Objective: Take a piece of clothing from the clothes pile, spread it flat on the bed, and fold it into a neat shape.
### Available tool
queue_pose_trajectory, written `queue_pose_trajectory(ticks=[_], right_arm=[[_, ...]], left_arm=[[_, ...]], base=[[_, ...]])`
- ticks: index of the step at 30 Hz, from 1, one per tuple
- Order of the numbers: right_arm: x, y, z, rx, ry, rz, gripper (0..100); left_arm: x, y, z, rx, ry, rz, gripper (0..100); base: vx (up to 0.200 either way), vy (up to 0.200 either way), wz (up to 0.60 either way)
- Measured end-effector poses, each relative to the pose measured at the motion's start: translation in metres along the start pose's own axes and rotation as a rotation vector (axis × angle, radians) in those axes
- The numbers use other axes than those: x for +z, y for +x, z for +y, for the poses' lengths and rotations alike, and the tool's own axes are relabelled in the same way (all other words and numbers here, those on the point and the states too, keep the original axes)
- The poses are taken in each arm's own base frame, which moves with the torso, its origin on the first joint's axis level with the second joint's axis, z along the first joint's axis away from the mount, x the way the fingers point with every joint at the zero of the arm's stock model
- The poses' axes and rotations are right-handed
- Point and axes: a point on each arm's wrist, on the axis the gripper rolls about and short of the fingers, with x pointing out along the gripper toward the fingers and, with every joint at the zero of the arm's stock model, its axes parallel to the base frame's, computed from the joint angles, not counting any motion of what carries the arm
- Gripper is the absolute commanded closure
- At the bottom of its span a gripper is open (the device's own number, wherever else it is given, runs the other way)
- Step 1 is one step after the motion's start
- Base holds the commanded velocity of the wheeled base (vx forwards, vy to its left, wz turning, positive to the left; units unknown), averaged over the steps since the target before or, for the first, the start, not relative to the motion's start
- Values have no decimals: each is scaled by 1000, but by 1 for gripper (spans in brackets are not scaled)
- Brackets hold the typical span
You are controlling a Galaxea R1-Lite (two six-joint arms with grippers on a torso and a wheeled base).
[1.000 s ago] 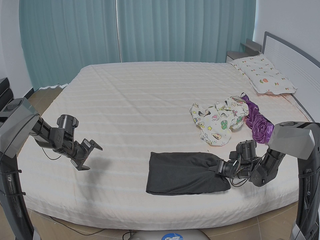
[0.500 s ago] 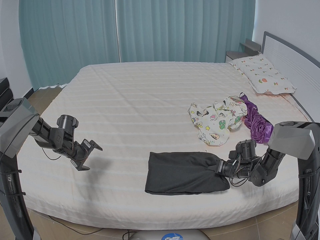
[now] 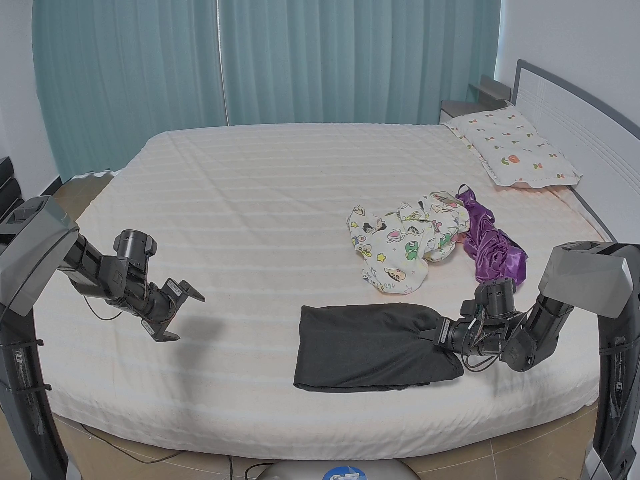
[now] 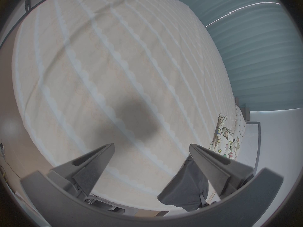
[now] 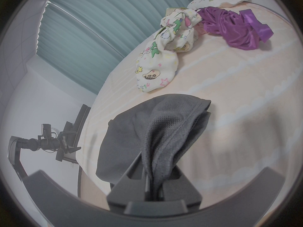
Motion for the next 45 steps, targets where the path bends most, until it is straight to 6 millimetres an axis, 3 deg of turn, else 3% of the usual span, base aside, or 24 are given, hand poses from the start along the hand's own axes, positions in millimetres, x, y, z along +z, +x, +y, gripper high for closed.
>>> queue_pose_trajectory(ticks=[21,22,32,39,45], right_arm=[[2,1,0,-2,-6,0,100],[1,1,0,-3,-6,2,0],[-3,1,4,5,-15,11,0],[12,-9,-8,-26,14,-36,0],[12,11,-7,-44,33,-55,0]], left_arm=[[0,0,0,-1,3,-1,0],[0,0,0,-1,3,0,0],[-1,0,0,1,5,2,0],[-1,1,0,2,6,1,0],[0,1,0,2,5,0,0]], base=[[0,-200,0],[0,-200,0],[0,-80,0],[0,0,0],[0,0,0]])
